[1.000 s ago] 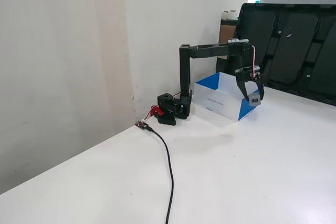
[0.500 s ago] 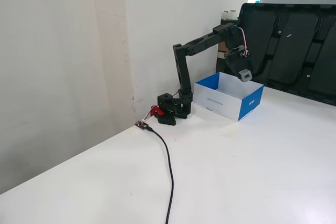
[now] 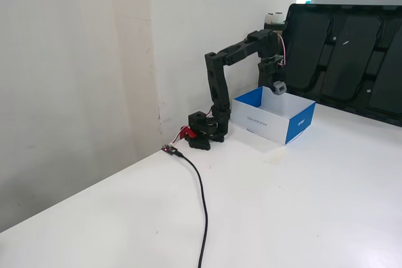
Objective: Pick the gray block and keep it in the box.
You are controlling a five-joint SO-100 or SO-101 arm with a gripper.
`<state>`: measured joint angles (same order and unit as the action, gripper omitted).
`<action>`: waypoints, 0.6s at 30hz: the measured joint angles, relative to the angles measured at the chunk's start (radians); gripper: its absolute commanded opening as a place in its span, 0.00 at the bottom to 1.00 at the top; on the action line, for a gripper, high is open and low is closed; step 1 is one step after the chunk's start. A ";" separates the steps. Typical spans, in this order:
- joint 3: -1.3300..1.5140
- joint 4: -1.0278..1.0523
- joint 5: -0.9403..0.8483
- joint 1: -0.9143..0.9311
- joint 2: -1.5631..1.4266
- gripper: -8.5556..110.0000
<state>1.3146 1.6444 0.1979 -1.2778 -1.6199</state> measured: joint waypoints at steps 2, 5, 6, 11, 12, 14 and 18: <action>0.000 0.000 -0.002 0.000 0.000 0.20; 0.000 0.000 -0.017 -0.003 0.000 0.22; 0.000 0.000 -0.021 -0.003 0.000 0.22; 0.000 0.000 -0.051 -0.005 0.000 0.23; 0.000 0.000 -0.055 -0.005 0.000 0.23; 0.000 0.000 -0.066 -0.005 0.000 0.22; 0.005 0.000 -0.084 -0.005 0.000 0.19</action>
<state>1.3192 1.6444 0.1135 -1.2824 -1.6199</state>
